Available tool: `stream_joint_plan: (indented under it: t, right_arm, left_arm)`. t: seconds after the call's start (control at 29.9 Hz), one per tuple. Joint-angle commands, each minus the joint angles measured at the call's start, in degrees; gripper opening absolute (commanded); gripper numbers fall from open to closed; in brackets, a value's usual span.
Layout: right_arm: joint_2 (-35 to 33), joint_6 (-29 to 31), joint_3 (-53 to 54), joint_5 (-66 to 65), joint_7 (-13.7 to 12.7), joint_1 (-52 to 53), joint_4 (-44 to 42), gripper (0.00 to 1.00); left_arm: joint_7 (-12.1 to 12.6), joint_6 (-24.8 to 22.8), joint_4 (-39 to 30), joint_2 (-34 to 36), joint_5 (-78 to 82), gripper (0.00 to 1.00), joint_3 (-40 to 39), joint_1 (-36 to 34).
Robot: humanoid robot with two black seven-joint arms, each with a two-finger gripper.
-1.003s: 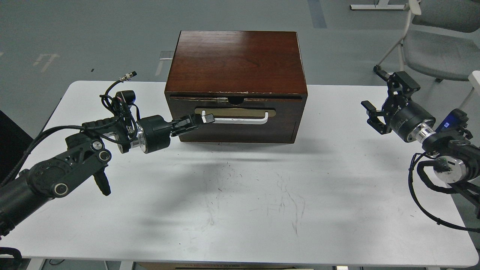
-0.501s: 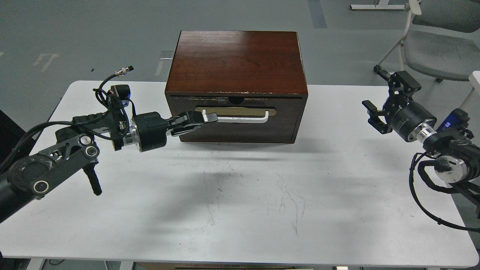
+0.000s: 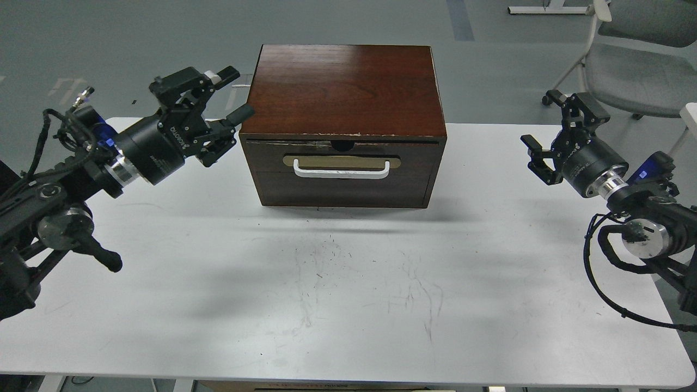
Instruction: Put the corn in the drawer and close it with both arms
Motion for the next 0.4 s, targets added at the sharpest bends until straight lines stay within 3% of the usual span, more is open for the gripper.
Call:
stream_joint_plan:
  t: [0.0, 0.37]
  right_arm:
    - [0.5, -0.02, 0.01, -0.01, 0.0, -0.09, 0.25, 1.0]
    - [1.64, 0.06, 0.01, 0.08, 0.0, -0.97, 0.34, 1.0]
  left_arm:
    - [0.77, 0.0, 3.07, 0.01, -5.61, 1.0, -4.18, 4.85]
    - [1.04, 0.0, 5.63, -0.52, -5.88, 1.0, -5.07, 10.58]
